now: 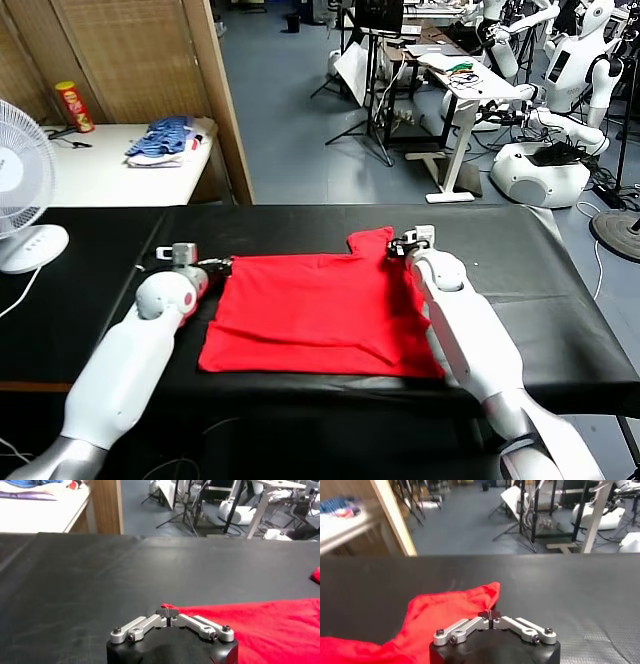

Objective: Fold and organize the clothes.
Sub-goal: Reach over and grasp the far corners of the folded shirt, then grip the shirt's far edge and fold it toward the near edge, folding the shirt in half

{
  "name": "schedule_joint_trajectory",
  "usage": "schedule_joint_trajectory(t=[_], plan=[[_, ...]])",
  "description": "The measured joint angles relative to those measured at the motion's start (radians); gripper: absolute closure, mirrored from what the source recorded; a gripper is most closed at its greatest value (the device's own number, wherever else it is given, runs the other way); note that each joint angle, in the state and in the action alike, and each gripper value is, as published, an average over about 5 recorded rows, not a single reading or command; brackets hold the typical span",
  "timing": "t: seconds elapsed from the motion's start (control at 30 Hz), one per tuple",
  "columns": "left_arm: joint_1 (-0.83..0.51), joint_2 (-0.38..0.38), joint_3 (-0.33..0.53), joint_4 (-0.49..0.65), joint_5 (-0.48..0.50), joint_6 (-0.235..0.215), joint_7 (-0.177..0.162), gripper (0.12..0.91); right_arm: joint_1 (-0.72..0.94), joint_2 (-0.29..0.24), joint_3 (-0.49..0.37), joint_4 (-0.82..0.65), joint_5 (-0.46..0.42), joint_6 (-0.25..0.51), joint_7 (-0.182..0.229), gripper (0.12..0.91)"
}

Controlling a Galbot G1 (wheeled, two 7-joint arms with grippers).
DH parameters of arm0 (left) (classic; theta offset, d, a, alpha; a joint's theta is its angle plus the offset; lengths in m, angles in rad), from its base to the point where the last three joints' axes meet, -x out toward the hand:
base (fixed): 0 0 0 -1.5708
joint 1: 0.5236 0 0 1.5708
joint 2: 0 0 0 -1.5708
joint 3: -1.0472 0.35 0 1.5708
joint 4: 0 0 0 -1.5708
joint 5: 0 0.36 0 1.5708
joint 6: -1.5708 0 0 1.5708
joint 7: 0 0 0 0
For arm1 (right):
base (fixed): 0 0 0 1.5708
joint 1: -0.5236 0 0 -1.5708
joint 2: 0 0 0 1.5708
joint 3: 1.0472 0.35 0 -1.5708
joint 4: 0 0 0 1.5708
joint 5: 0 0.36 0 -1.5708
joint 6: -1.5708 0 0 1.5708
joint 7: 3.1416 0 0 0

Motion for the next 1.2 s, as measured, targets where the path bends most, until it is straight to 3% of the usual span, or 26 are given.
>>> schedule_joint_trajectory(t=[0.17, 0.73, 0.9, 1.2], plan=[[0.028, 0.021, -0.021, -0.056, -0.004, -0.005, -0.008, 0.905, -0.096, -0.052, 0.024, 0.165, 0.028, -0.035, 0.004, 0.903], [0.354, 0.183, -0.136, -0.494, 0.049, 0.067, -0.074, 0.905, -0.385, -0.206, 0.082, 0.619, 0.095, -0.211, 0.133, 0.903], [0.43, 0.195, -0.167, -0.567, 0.061, 0.072, -0.074, 0.905, -0.467, -0.233, 0.101, 0.711, 0.076, -0.254, 0.141, 0.903], [0.532, 0.196, -0.195, -0.654, 0.109, 0.077, -0.07, 0.905, -0.59, -0.26, 0.13, 0.776, 0.064, -0.255, 0.137, 0.903]])
